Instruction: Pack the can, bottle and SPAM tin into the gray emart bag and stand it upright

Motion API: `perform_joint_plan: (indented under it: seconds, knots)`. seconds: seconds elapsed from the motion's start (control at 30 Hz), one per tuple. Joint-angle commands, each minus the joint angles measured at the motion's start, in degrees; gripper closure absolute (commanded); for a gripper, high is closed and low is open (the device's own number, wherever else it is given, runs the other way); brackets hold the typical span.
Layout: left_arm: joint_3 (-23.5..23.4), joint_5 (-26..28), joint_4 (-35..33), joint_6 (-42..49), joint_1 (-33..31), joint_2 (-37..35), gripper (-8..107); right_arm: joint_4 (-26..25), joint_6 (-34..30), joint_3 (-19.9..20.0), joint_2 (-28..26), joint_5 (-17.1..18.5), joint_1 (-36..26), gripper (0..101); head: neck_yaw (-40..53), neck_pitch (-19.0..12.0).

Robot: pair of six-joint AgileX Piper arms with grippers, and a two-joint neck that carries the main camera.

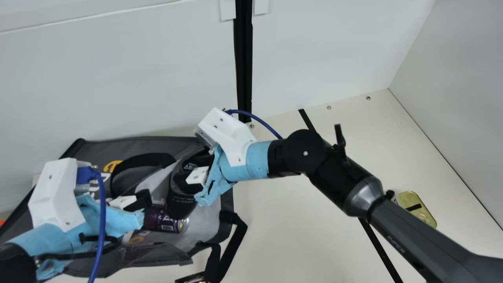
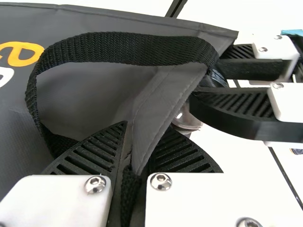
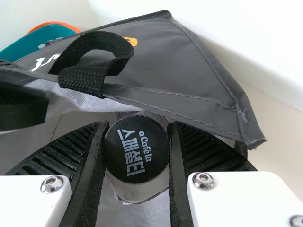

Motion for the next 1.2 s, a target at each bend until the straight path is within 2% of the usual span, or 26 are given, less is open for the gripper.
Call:
perform_joint_plan:
  seconds: [0.0, 0.37, 1.03, 1.17]
  knots:
    - [0.0, 0.0, 0.0, 0.0, 0.0, 0.0, 107, 0.2, 0.2, -0.3, 0.4, -0.2, 0.4, 101, 0.0, -1.3]
    - [0.0, 0.0, 0.0, 0.0, 0.0, 0.0, 107, 0.4, 1.2, -1.9, 3.4, -1.8, 3.0, 101, 0.0, -1.3]
    - [0.0, 0.0, 0.0, 0.0, 0.0, 0.0, 107, -2.7, 3.8, -3.1, 6.9, -2.8, 5.2, 101, 0.0, -1.3]
    - [0.0, 0.0, 0.0, 0.0, 0.0, 0.0, 107, -3.2, 4.1, -3.2, 7.0, -2.9, 5.4, 88, 0.0, -1.3]
